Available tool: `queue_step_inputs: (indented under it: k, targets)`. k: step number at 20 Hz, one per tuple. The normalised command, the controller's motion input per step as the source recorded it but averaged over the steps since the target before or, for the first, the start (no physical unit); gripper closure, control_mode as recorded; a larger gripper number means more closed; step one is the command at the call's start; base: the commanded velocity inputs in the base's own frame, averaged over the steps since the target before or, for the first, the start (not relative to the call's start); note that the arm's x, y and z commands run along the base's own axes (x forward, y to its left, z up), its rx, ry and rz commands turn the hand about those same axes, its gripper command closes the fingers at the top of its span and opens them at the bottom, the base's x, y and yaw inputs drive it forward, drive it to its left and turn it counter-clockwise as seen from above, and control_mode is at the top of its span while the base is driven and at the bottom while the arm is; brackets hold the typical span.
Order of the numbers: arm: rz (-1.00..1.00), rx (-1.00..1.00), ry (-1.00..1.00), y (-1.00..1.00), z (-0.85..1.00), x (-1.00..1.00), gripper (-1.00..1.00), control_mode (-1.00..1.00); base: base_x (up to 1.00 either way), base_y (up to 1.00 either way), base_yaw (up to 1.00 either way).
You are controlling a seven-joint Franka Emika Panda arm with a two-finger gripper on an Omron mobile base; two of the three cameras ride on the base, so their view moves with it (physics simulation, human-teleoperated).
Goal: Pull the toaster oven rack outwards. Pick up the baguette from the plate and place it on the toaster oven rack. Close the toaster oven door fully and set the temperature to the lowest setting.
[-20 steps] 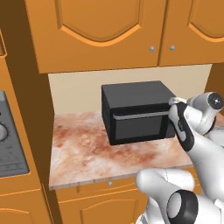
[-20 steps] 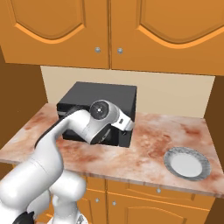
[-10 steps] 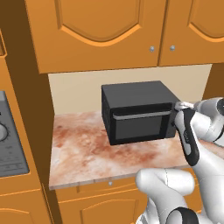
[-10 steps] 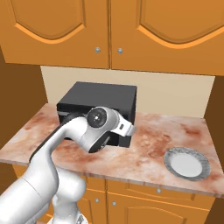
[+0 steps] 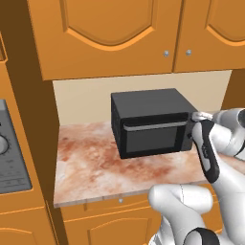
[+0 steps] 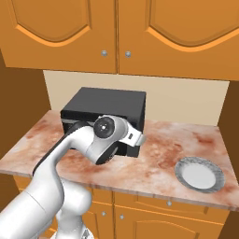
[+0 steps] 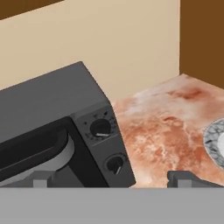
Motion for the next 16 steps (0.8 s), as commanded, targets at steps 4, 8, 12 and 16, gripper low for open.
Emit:
queue_step_inputs:
  k: [4,8,12,16]
  targets:
    - [0.00,-0.03,0.00,0.03,-0.03,0.19,-1.00,-1.00,0.00,0.00,0.00]
    - [0.00,-0.03,0.00,0.01,-0.04,0.03,-1.00,-1.00,0.00,0.00,0.00]
    - [-0.01,-0.03,0.00,0.00,-0.07,0.04,-1.00,-1.00,0.00,0.00,0.00]
    - [-0.01,-0.04,0.00,0.01,-0.03,0.06,-1.00,-1.00,0.00,0.00,0.00]
